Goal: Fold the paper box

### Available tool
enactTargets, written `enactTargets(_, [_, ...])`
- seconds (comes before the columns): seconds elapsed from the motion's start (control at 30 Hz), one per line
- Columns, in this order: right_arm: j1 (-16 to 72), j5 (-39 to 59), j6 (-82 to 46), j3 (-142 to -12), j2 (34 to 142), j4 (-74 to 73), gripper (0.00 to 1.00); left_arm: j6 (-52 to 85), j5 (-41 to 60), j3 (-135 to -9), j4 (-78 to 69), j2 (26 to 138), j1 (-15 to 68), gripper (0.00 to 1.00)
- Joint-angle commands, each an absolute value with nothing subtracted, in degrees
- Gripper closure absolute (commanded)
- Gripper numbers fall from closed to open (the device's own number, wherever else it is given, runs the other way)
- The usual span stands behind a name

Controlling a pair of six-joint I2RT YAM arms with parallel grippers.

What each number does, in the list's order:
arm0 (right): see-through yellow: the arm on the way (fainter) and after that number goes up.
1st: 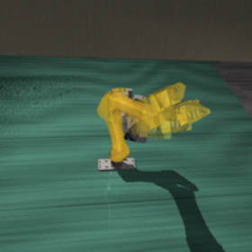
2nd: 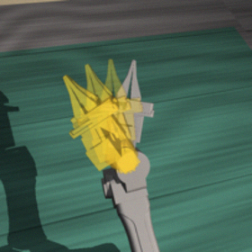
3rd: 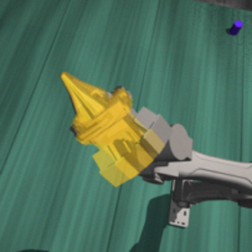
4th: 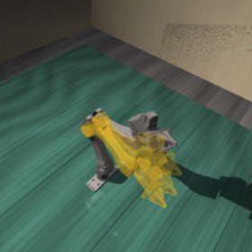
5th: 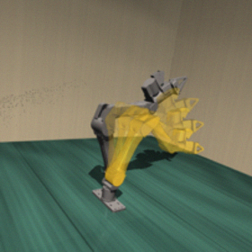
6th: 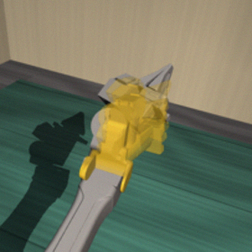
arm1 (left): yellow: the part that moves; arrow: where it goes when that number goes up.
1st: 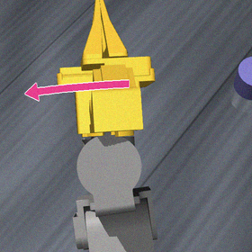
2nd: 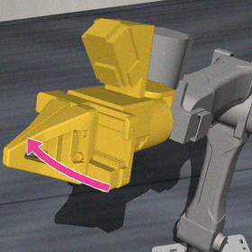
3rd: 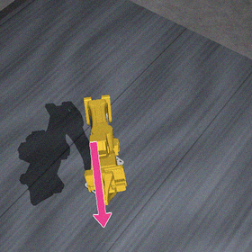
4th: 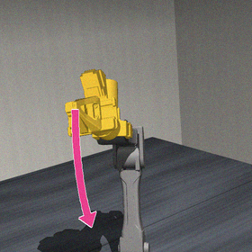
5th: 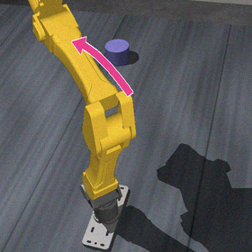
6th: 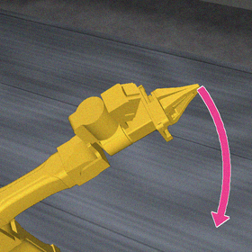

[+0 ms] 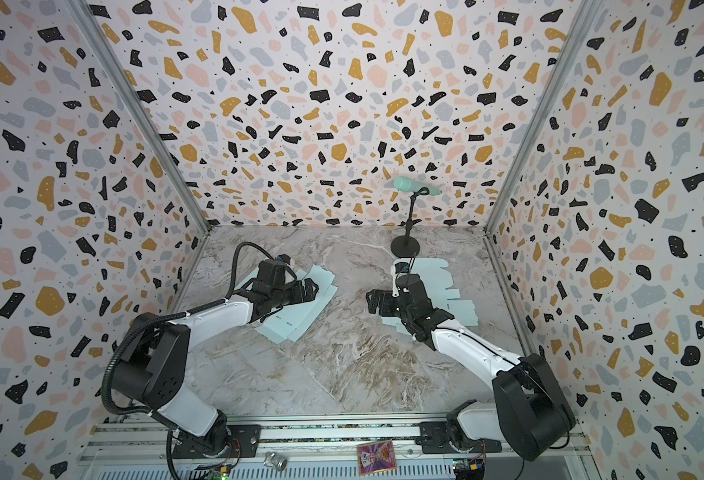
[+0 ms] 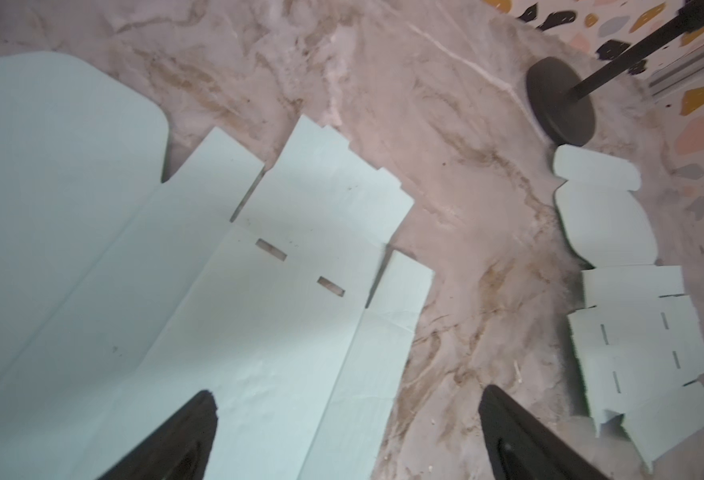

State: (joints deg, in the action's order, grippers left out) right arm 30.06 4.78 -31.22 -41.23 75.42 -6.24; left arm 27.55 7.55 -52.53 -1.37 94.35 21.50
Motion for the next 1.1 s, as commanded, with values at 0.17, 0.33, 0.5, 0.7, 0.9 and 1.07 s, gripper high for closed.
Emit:
enactTargets(0.17, [30.7,6.0,-33.5,-40.1,75.6,-7.6,0.01,25.6,8.0,-49.2,-1.9,97.0,21.5,0.0])
enactTargets(0.33, [30.7,6.1,-33.1,-40.3,75.6,-7.9,0.01,28.1,8.6,-44.3,-5.9,96.1,22.3,0.0])
enactTargets(0.5, [30.5,7.4,-32.5,-39.9,74.8,-11.1,0.01,31.1,8.6,-40.4,-10.0,95.5,24.8,0.0])
enactTargets(0.7, [29.9,8.0,-31.5,-43.0,76.7,-8.5,0.01,35.4,8.4,-37.5,-13.0,93.0,29.5,0.0])
enactTargets(0.9, [29.8,8.0,-32.5,-41.2,76.5,-9.3,0.01,41.1,8.9,-36.5,-16.8,89.9,35.3,0.0])
enactTargets(1.07, [29.5,8.4,-32.1,-41.6,77.9,-8.5,0.01,43.2,12.1,-38.3,-18.7,89.5,37.3,0.0])
